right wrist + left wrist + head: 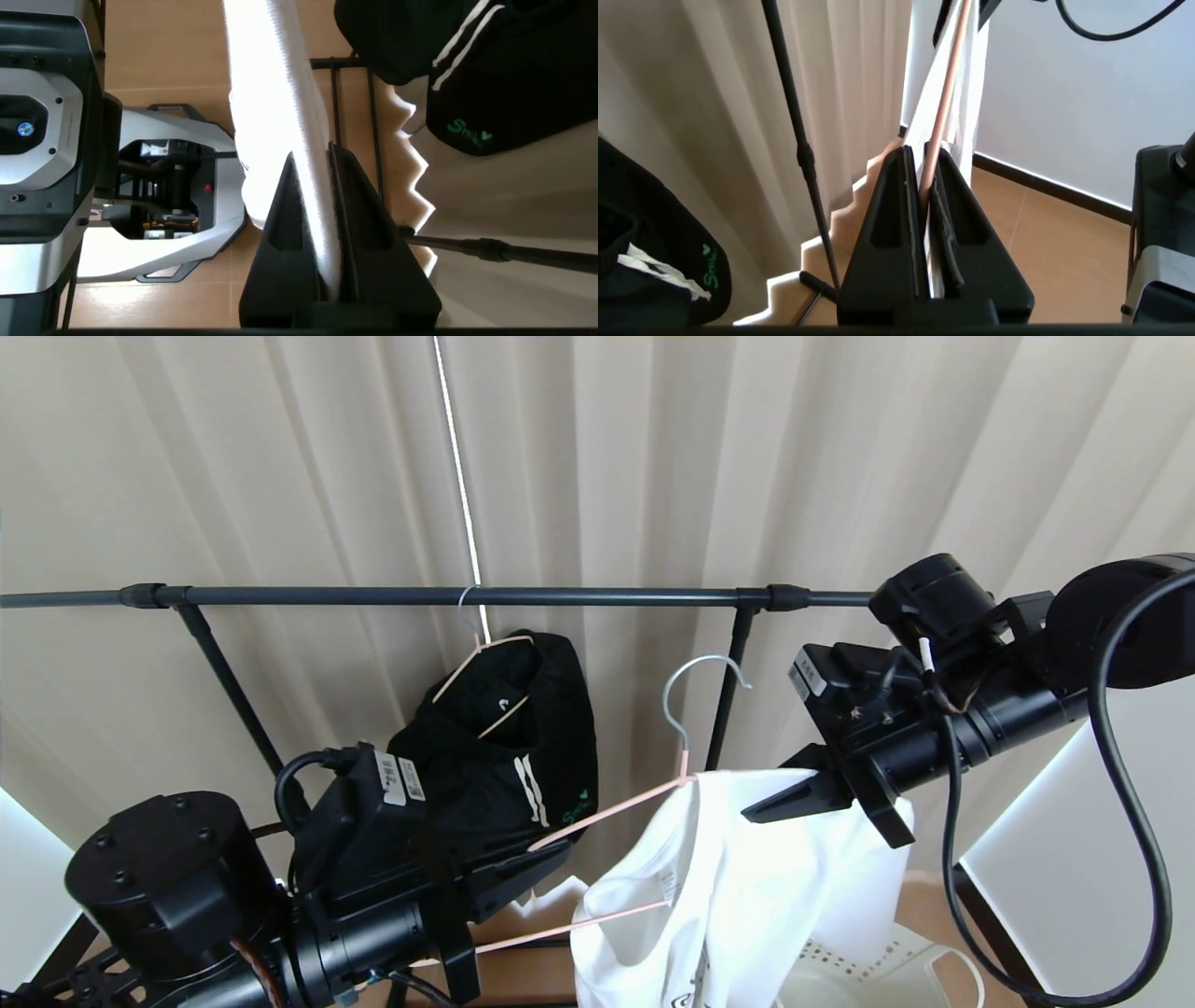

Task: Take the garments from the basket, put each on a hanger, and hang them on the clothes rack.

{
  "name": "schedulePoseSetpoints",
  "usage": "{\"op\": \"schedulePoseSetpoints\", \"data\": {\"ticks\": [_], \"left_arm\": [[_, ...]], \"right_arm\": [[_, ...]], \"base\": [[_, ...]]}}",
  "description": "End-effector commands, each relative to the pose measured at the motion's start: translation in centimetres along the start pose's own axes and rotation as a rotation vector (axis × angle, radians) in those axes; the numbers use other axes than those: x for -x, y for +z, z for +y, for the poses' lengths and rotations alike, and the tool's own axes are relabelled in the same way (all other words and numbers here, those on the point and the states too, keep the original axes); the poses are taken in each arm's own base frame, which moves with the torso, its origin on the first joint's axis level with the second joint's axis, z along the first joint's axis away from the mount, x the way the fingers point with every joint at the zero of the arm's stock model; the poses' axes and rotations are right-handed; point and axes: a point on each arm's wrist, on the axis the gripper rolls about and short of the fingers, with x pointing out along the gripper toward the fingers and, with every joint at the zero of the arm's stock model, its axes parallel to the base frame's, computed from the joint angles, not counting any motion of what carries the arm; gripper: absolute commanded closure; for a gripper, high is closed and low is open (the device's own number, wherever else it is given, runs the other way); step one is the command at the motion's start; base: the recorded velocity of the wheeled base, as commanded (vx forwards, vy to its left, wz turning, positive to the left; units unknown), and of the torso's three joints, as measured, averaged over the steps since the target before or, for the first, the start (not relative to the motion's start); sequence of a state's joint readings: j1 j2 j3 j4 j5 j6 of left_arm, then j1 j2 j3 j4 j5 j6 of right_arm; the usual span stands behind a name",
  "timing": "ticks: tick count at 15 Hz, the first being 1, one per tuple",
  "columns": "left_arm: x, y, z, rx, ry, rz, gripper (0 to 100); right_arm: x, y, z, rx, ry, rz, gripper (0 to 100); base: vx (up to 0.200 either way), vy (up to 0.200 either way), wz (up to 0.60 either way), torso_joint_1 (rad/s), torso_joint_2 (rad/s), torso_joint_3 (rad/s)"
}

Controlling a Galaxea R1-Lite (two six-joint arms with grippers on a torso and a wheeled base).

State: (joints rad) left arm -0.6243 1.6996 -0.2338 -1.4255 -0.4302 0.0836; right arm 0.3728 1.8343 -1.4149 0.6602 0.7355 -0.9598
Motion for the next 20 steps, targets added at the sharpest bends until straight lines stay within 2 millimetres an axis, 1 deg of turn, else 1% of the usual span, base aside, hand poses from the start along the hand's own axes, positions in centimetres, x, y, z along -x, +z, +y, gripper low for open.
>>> {"op": "schedulePoseSetpoints", "data": {"ticks": [1, 6, 10, 11, 12, 16, 19, 20], "left_arm": [[0.0, 0.1, 0.0, -0.002, 0.001, -0.003, 100], [-0.1, 0.2, 0.2, -0.019, 0.011, -0.046, 100], [-0.6, -1.0, 0.4, -0.012, 0.011, -0.030, 100], [-0.6, -1.0, 0.4, -0.012, 0.011, -0.030, 0], [-0.7, -1.5, 0.3, -0.001, 0.008, -0.010, 0], [-0.1, -1.6, 0.1, 0.003, 0.010, 0.000, 0], [1.7, -0.5, 0.1, -0.006, 0.042, -0.039, 0], [3.2, 0.5, 0.2, 0.018, 0.082, -0.078, 0]], "right_arm": [[0.2, 0.1, 0.2, 0.001, 0.000, -0.001, 100], [0.3, 0.0, 0.5, -0.001, 0.002, -0.001, 100], [0.9, 0.3, 1.0, 0.010, -0.009, -0.009, 100], [0.9, 0.3, 1.0, 0.010, -0.009, -0.009, 100], [1.1, 0.4, 1.3, 0.013, -0.011, -0.011, 100], [1.6, 0.2, 1.9, 0.013, -0.014, -0.011, 100], [2.3, 0.3, 2.5, 0.021, -0.032, -0.016, 100], [2.8, 0.4, 2.6, 0.019, -0.050, -0.018, 100]], "base": [[0.000, 0.000, 0.00, 0.000, 0.00, 0.000], [0.000, 0.000, 0.00, 0.000, 0.00, 0.000], [0.000, 0.000, 0.00, 0.000, 0.00, 0.000], [0.000, 0.000, 0.00, 0.000, 0.00, 0.000], [0.000, 0.000, 0.00, 0.000, 0.00, 0.000], [0.000, 0.000, 0.00, 0.000, 0.00, 0.000], [0.000, 0.000, 0.00, 0.000, 0.00, 0.000], [0.000, 0.000, 0.00, 0.000, 0.00, 0.000]]}}
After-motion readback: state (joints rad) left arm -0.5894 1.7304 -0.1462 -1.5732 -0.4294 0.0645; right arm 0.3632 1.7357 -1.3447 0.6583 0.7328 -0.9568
